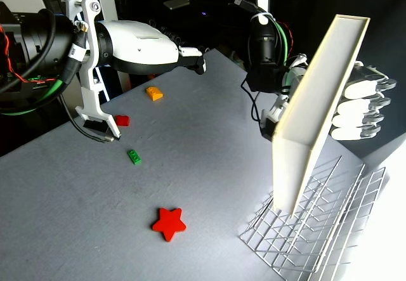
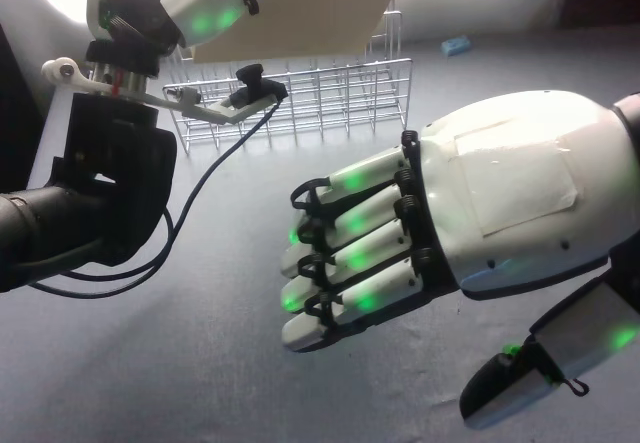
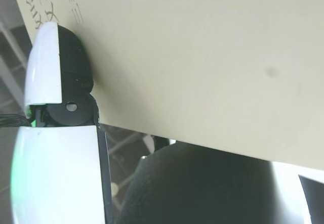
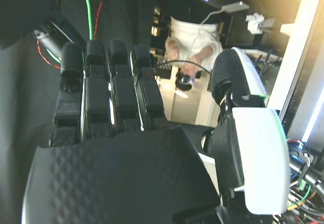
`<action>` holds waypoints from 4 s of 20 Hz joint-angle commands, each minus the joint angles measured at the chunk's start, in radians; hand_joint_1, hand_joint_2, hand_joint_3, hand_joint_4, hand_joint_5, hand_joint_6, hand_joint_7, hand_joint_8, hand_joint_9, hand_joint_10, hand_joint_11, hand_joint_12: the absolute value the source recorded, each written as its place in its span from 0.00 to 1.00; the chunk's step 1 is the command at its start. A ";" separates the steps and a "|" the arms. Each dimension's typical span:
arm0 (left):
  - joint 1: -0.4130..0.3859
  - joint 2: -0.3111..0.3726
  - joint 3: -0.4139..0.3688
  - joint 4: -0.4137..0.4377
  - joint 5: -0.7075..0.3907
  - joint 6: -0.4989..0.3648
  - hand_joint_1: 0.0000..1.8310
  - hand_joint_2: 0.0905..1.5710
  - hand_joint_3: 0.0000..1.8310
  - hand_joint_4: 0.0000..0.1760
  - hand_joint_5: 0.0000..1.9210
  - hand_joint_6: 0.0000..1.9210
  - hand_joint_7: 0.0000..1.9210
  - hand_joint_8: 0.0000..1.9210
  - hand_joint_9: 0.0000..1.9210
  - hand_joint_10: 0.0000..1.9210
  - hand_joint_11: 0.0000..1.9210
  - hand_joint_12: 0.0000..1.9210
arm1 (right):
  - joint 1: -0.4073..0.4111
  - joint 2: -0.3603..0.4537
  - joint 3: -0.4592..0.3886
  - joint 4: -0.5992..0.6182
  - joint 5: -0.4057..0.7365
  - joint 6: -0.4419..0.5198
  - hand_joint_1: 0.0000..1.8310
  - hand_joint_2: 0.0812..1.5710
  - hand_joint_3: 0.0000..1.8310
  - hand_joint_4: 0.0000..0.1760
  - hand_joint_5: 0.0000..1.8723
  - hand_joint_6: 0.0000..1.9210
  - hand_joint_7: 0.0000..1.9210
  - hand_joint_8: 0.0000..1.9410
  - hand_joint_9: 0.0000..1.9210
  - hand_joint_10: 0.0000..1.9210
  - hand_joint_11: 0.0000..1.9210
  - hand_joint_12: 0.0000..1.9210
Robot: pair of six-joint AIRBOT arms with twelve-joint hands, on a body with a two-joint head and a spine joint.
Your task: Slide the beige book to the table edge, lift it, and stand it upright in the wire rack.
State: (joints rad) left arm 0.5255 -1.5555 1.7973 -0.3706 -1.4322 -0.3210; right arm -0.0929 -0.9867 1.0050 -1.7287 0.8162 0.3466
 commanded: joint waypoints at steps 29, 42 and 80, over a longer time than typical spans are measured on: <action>0.041 -0.042 0.000 -0.033 -0.220 0.148 0.74 0.75 0.00 0.00 0.39 0.62 0.42 0.68 0.41 0.75 0.36 0.76 | 0.013 -0.021 -0.003 0.081 0.037 0.004 0.17 0.74 0.00 0.00 0.15 0.00 0.15 0.00 0.15 0.00 0.00 0.40; 0.041 -0.026 -0.001 -0.040 -0.026 0.102 0.74 0.75 0.00 0.00 0.41 0.61 0.42 0.68 0.41 0.75 0.37 0.77 | 0.010 -0.021 -0.003 0.081 0.043 0.004 0.16 0.74 0.00 0.00 0.15 0.00 0.16 0.00 0.16 0.00 0.00 0.43; 0.014 -0.030 0.048 -0.215 0.217 0.227 0.73 0.74 0.00 0.00 0.42 0.58 0.43 0.67 0.41 0.76 0.34 0.81 | -0.003 -0.015 -0.008 0.081 0.046 0.009 0.19 0.73 0.00 0.00 0.16 0.00 0.18 0.00 0.18 0.00 0.00 0.45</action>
State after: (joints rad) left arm 0.5415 -1.5951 1.8366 -0.6052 -1.1202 -0.0971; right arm -0.0994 -1.0073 1.0016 -1.7325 0.8448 0.3519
